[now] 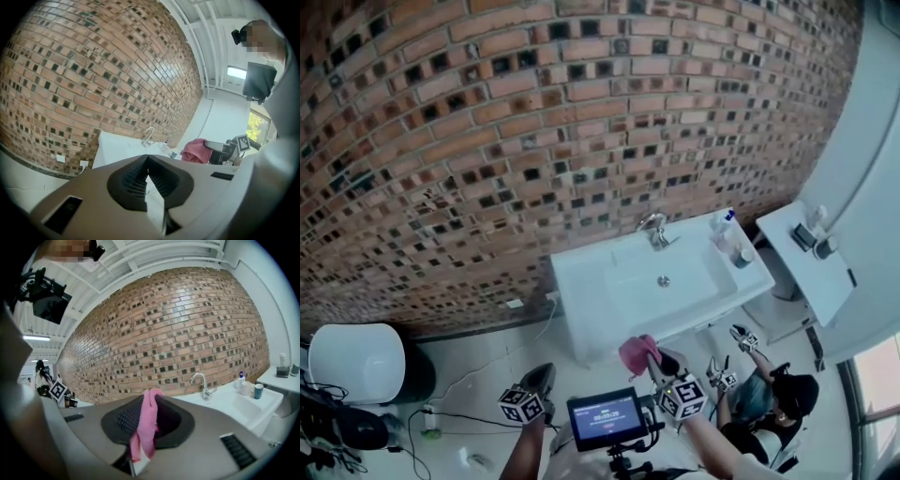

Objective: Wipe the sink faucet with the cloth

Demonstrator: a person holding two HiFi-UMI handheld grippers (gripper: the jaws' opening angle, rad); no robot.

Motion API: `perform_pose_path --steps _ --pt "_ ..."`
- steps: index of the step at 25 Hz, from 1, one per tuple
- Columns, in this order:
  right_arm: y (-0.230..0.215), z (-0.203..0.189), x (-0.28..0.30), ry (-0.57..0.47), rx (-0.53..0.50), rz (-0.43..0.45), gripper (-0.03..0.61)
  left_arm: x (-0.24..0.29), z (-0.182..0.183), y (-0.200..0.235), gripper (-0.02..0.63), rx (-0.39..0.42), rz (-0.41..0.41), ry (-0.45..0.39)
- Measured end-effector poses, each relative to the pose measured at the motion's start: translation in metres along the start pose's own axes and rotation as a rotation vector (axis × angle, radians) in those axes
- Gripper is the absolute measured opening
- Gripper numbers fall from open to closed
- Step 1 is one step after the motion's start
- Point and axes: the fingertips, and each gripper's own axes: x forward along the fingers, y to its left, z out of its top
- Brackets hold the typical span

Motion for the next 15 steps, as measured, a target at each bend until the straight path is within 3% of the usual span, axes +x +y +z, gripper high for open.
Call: perform_pose_path --steps 7,15 --pt "-0.009 0.014 -0.074 -0.059 0.001 0.074 0.081 -0.002 -0.023 -0.080 -0.009 0.078 -0.006 -0.013" --pt "-0.007 0.007 -0.098 -0.069 -0.018 0.138 0.081 -0.035 -0.040 -0.099 -0.009 0.031 0.050 -0.077"
